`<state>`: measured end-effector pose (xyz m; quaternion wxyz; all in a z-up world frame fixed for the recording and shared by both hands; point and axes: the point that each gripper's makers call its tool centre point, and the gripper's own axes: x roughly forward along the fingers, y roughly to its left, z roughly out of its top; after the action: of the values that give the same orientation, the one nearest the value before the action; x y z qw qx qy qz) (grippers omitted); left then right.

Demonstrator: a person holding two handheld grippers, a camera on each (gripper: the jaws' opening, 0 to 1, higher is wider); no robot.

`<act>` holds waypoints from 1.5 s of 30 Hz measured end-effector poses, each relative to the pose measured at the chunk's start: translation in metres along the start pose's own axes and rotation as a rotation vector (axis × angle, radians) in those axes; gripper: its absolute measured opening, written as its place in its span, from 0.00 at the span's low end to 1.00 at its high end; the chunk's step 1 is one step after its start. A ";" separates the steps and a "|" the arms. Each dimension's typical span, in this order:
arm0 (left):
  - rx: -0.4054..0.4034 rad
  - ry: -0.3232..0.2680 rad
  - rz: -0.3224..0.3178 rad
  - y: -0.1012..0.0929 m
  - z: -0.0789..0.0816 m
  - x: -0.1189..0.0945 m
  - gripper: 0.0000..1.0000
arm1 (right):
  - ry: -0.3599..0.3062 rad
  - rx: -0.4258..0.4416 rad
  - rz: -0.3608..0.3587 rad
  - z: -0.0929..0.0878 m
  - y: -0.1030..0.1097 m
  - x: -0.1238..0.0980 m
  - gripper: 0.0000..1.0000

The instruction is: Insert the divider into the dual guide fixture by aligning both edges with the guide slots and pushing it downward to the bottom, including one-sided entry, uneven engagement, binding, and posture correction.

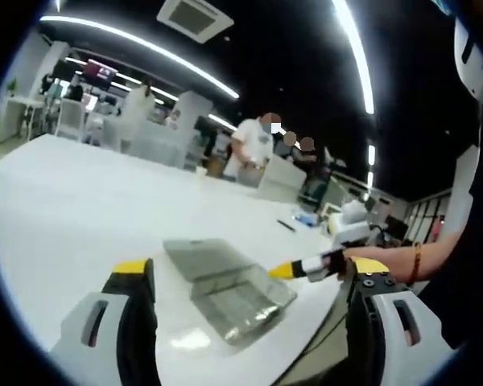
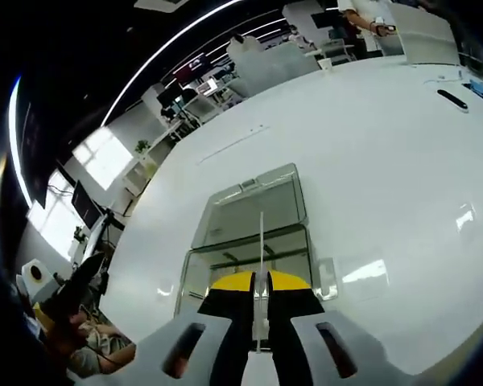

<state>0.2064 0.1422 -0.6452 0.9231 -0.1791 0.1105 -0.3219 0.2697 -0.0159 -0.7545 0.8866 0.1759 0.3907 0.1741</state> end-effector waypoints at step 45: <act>-0.038 0.013 0.001 0.008 -0.005 0.001 0.95 | 0.073 -0.163 -0.079 -0.008 0.001 0.008 0.00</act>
<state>0.2098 0.1458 -0.6526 0.9190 -0.1944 0.1225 -0.3204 0.2689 -0.0106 -0.7641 0.8894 0.0813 0.4138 0.1767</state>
